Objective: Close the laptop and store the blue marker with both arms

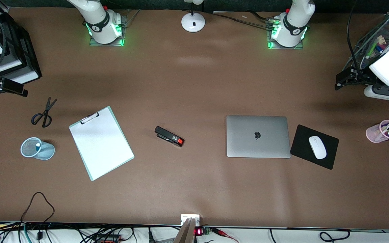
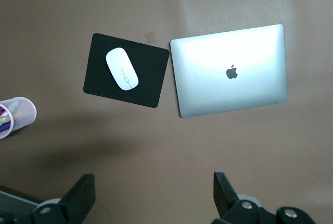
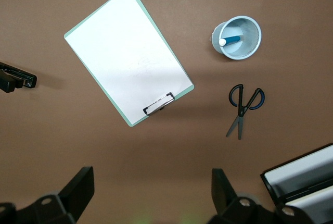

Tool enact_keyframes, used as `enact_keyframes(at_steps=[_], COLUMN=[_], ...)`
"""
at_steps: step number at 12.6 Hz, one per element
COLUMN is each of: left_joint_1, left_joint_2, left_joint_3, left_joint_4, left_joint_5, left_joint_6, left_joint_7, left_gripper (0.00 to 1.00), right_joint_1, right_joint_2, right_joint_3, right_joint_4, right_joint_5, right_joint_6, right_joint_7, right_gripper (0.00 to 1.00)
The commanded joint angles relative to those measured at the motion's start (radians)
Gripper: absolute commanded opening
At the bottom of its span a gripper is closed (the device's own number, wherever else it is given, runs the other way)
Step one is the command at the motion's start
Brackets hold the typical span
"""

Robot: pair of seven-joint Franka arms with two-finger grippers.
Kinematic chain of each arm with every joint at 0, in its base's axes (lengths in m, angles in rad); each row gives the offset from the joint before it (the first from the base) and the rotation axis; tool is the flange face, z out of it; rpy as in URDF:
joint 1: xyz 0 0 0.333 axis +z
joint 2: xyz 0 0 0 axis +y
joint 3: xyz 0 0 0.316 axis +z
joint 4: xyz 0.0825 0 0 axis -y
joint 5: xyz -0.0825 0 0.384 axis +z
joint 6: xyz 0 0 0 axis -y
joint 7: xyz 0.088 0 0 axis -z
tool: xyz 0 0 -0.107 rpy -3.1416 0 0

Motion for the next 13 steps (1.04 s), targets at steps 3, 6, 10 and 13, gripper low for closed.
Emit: enact_keyframes(at_steps=[3, 6, 10, 13], left_joint_1=[0.008, 0.008, 0.008, 0.008], left_joint_2=[0.011, 0.011, 0.012, 0.012], left_joint_3=[-0.006, -0.006, -0.006, -0.007], left_joint_4=[0.031, 0.031, 0.031, 0.031], left_joint_5=[-0.011, -0.011, -0.011, -0.011], left_joint_6=[-0.027, -0.029, -0.027, -0.027], left_joint_7=[0.002, 0.002, 0.003, 0.003], left_gripper=[1.00, 1.00, 1.00, 1.00], right_joint_1=[-0.004, 0.001, -0.001, 0.001], right_joint_2=[-0.163, -0.177, -0.175, -0.174], right_joint_3=[0.006, 0.009, 0.007, 0.009], right_joint_4=[-0.234, -0.228, -0.217, -0.214], right_joint_5=[-0.019, -0.019, -0.019, -0.021], right_joint_6=[0.128, 0.120, 0.120, 0.122], right_joint_7=[0.010, 0.010, 0.007, 0.007], right_gripper=[1.00, 1.00, 1.00, 1.00])
